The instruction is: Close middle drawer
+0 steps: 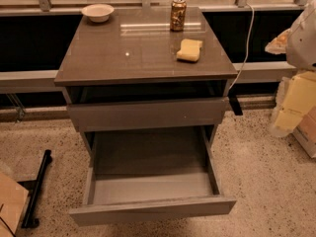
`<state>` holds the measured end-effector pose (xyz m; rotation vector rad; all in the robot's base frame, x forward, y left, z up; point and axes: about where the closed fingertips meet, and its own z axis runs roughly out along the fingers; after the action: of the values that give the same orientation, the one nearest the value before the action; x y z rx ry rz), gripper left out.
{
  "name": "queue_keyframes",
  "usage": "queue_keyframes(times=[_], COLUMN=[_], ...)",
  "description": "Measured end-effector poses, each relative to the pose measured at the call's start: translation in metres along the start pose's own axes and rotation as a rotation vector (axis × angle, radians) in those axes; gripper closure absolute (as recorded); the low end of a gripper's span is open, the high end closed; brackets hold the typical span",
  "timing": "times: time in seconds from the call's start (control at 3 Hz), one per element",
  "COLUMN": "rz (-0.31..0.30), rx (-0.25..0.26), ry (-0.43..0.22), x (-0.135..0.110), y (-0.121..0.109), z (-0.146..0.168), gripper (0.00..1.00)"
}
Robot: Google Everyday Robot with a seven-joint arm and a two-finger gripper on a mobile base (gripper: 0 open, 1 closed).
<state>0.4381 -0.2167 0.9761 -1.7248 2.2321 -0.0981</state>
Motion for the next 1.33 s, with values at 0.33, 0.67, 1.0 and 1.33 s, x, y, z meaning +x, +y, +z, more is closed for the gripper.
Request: queue_keyframes(times=[0.33, 0.67, 1.0, 1.33], rz=[0.000, 0.005, 0.047, 0.041], rx=[0.000, 0.005, -0.028, -0.090], ry=[0.000, -0.003, -0.019, -0.044], x=[0.000, -0.001, -0.003, -0.016], y=[0.000, 0.000, 0.010, 0.033], z=[0.000, 0.000, 0.020, 0.056], gripper=[0.00, 0.12, 0.35, 0.58])
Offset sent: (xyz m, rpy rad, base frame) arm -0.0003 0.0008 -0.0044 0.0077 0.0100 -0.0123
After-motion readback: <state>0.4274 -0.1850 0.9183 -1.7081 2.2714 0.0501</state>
